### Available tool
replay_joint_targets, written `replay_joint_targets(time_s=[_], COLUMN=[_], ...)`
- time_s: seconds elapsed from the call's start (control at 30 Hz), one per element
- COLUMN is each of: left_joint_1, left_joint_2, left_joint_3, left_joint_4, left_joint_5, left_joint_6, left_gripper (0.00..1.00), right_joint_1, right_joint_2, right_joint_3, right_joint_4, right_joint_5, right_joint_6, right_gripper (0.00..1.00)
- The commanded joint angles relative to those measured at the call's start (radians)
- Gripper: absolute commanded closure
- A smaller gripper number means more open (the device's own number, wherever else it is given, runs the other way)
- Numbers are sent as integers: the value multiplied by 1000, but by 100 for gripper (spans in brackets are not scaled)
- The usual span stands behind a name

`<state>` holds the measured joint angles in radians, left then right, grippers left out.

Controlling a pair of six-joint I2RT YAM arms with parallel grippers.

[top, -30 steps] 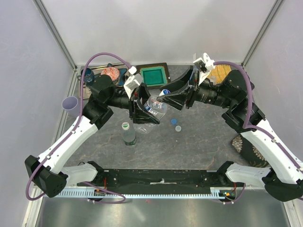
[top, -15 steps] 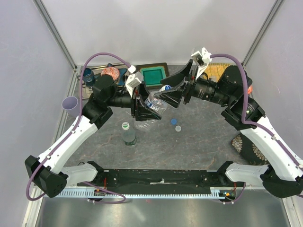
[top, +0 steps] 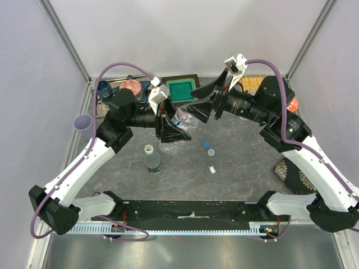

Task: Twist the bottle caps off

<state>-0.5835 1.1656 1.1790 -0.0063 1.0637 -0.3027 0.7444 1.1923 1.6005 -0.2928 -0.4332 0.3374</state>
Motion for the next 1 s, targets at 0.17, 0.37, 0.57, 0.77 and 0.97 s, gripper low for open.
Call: replay_joint_targets(time_s=[0.17,0.37,0.57,0.77,0.97], left_joint_1=[4,4,4,4,-4], left_joint_2=[-60,-113,-161,-149,-119], left_joint_3=[-61,-151,-240,-248,-228], left_joint_4=[12,43,71,37,12], left_joint_5=[-182,-321,-427,-461,-403], left_joint_6=[63,63,70,103,108], left_gripper=[48,48,48,48,48], right_joint_1=[-11,-23,-63,-69,-66], right_joint_2=[-37,-69,-126,-166,-106], right_joint_3=[-57,-137,-302,-350,-294], right_joint_4=[-31,-130,-149,7,93], right_joint_5=[462,880,950,535,297], right_joint_6=[18,38,94,138,201], right_gripper=[21,22,22,15,5])
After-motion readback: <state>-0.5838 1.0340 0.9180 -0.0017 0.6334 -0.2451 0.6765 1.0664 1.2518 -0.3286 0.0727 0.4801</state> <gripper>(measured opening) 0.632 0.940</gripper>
